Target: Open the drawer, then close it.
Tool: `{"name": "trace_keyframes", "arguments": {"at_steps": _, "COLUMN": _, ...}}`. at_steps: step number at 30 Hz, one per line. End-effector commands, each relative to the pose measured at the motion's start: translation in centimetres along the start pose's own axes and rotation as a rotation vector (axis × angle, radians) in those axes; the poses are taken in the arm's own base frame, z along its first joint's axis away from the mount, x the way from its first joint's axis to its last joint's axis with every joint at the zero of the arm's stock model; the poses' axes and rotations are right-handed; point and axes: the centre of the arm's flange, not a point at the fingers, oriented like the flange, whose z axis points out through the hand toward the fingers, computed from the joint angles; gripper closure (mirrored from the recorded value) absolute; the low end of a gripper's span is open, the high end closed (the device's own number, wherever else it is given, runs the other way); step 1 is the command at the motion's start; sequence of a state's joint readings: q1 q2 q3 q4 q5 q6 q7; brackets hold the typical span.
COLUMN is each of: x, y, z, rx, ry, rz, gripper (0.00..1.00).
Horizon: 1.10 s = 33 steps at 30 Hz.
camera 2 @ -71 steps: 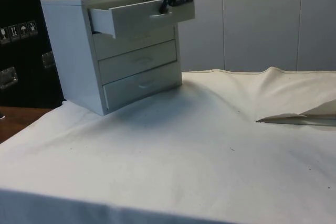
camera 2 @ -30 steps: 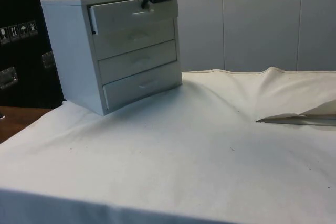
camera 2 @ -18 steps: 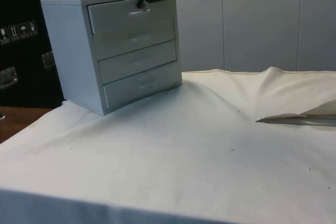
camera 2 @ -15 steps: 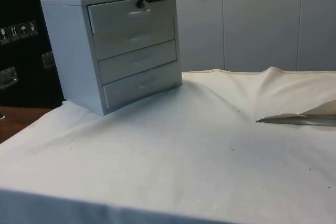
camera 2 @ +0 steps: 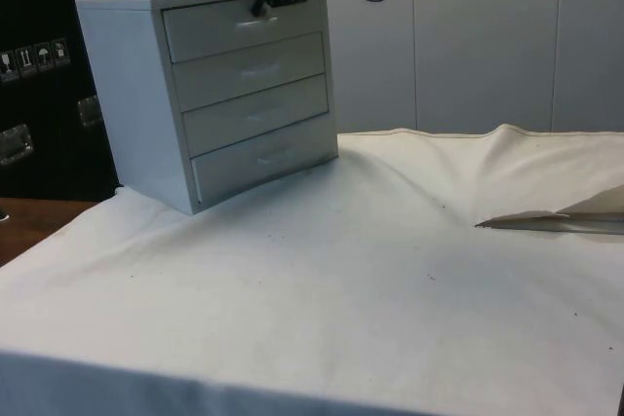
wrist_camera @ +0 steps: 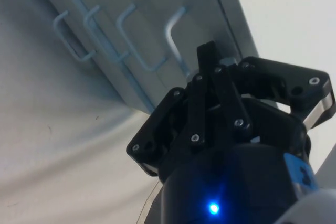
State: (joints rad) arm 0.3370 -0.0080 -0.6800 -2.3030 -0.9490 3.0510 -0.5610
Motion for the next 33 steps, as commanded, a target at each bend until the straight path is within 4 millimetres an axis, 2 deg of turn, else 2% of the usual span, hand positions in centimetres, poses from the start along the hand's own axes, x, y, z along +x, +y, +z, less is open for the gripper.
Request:
{"name": "trace_keyframes", "arguments": {"at_steps": 1, "x": -0.1, "y": 0.6, "z": 0.3, "rx": -0.020, "ry": 0.006, "rz": 0.001, "gripper": 1.00}}
{"name": "trace_keyframes", "arguments": {"at_steps": 6, "x": 0.0, "y": 0.8, "z": 0.3, "rx": -0.022, "ry": 0.002, "rz": 0.002, "gripper": 1.00}}
{"name": "trace_keyframes", "arguments": {"at_steps": 7, "x": 0.1, "y": 0.2, "z": 0.2, "rx": -0.003, "ry": -0.003, "rz": 0.002, "gripper": 1.00}}
{"name": "trace_keyframes", "arguments": {"at_steps": 8, "x": 0.0, "y": 0.8, "z": 0.2, "rx": -0.022, "ry": 0.001, "rz": 0.001, "gripper": 1.00}}
{"name": "trace_keyframes", "arguments": {"at_steps": 15, "x": 0.0, "y": 0.6, "z": -0.6, "rx": -0.022, "ry": 0.008, "rz": -0.001, "gripper": 1.00}}
{"name": "trace_keyframes", "arguments": {"at_steps": 17, "x": 0.3, "y": 0.1, "z": -0.3, "rx": -0.005, "ry": 0.010, "rz": 0.002, "gripper": 1.00}}
{"name": "trace_keyframes", "arguments": {"at_steps": 19, "x": 0.0, "y": 0.5, "z": -0.9, "rx": -0.020, "ry": 0.014, "rz": -0.001, "gripper": 1.00}}
{"name": "trace_keyframes", "arguments": {"at_steps": 26, "x": 0.0, "y": -0.1, "z": -2.0, "rx": -0.016, "ry": 0.034, "rz": -0.002, "gripper": 1.00}}
{"name": "trace_keyframes", "arguments": {"at_steps": 27, "x": 0.4, "y": -0.8, "z": -1.9, "rx": 0.001, "ry": 0.045, "rz": 0.002, "gripper": 1.00}}
{"name": "trace_keyframes", "arguments": {"at_steps": 28, "x": 0.0, "y": -0.3, "z": -2.2, "rx": -0.014, "ry": 0.038, "rz": -0.004, "gripper": 1.00}}
{"name": "trace_keyframes", "arguments": {"at_steps": 33, "x": 0.1, "y": -0.7, "z": -2.9, "rx": -0.012, "ry": 0.053, "rz": -0.005, "gripper": 1.00}}
